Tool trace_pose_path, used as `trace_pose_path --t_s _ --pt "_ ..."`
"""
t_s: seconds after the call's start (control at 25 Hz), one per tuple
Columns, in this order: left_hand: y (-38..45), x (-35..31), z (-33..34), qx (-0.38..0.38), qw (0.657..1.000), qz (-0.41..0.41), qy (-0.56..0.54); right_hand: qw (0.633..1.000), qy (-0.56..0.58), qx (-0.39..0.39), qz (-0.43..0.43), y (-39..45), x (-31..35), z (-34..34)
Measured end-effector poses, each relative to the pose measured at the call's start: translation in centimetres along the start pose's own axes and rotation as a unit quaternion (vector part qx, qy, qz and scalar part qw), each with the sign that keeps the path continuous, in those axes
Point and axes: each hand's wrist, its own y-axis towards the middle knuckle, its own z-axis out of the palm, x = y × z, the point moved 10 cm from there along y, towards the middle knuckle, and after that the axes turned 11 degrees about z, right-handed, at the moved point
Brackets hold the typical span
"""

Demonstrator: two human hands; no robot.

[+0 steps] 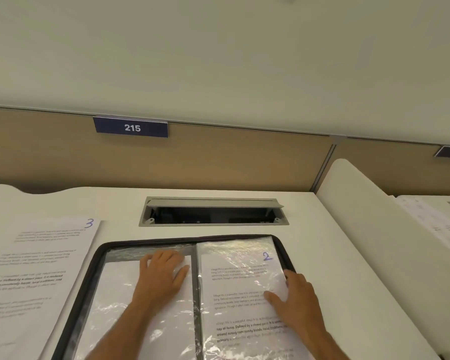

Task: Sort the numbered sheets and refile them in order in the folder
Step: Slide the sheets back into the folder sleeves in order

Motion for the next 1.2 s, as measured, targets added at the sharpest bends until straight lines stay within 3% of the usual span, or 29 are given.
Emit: trace_pose_path --t_s 0.24,0.56,0.72,0.88,1.2 --pt "-4.2 -0.9 -0.5 0.108 0.994 -0.021 0.014 0.989 0.103 0.049 0.096 -1.2 -2.2 -1.4" --pt "-10.2 -0.1 -1.0 0.097 0.995 -0.019 0.024 0.98 0.098 0.059 0.162 -2.2 -3.0 -2.1" --pt "-11.7 0.1 0.4 0.173 0.983 -0.025 0.051 0.972 0.096 0.085 0.198 -1.7 -3.2 -1.7" --pt "-11.5 -0.1 0.4 0.138 0.987 0.005 0.085 0.976 0.086 0.066 0.187 -2.0 -2.6 -1.9" --pt "-11.4 0.0 1.0 0.15 0.986 0.005 0.075 0.978 0.1 0.045 0.178 -2.0 -2.7 -2.7"
